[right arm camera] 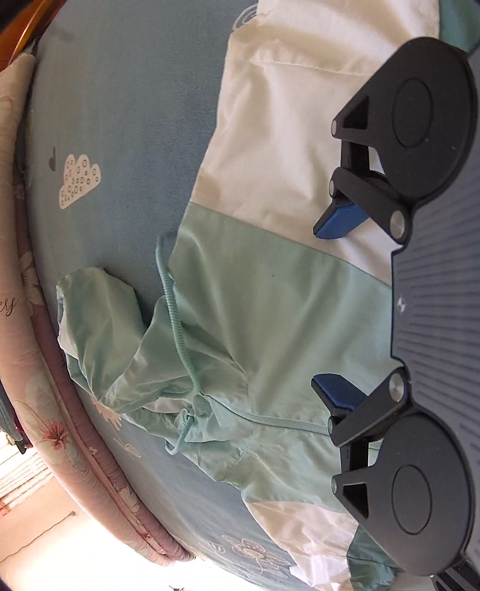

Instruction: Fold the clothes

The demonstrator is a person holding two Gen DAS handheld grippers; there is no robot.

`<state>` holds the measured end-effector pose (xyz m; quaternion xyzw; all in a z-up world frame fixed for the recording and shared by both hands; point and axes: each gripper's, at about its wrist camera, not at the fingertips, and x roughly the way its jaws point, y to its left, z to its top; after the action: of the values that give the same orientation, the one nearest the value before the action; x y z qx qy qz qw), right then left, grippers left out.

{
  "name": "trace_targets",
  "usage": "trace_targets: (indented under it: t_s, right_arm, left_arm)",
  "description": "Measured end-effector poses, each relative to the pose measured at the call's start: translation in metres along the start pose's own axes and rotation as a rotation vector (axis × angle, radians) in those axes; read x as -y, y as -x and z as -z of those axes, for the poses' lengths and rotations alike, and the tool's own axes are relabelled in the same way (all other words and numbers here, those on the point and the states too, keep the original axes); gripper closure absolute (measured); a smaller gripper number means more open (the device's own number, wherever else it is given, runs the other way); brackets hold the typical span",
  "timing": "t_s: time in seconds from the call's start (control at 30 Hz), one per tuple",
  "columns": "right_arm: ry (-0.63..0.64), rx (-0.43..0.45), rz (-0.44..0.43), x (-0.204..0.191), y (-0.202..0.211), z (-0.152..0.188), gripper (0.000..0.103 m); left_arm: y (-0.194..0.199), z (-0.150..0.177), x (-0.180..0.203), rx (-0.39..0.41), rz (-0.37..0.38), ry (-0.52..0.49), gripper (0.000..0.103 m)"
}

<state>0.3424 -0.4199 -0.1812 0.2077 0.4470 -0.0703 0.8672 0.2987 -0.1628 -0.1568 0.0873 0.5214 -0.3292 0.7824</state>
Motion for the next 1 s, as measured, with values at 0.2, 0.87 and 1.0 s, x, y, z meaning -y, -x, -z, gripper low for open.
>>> trace_targets:
  t_s: [0.2, 0.87, 1.0]
  right_arm:
    - [0.059, -0.009, 0.14, 0.002, -0.036, -0.043, 0.001]
    - [-0.041, -0.075, 0.293, -0.007, -0.042, -0.059, 0.0]
    - [-0.028, -0.072, 0.245, -0.018, -0.006, -0.04, 0.0]
  left_arm:
    - [0.012, 0.006, -0.034, 0.01, -0.011, 0.074, 0.001]
    - [0.038, 0.021, -0.071, 0.042, -0.043, 0.086, 0.001]
    - [0.036, 0.029, -0.081, 0.015, -0.064, 0.119, 0.001]
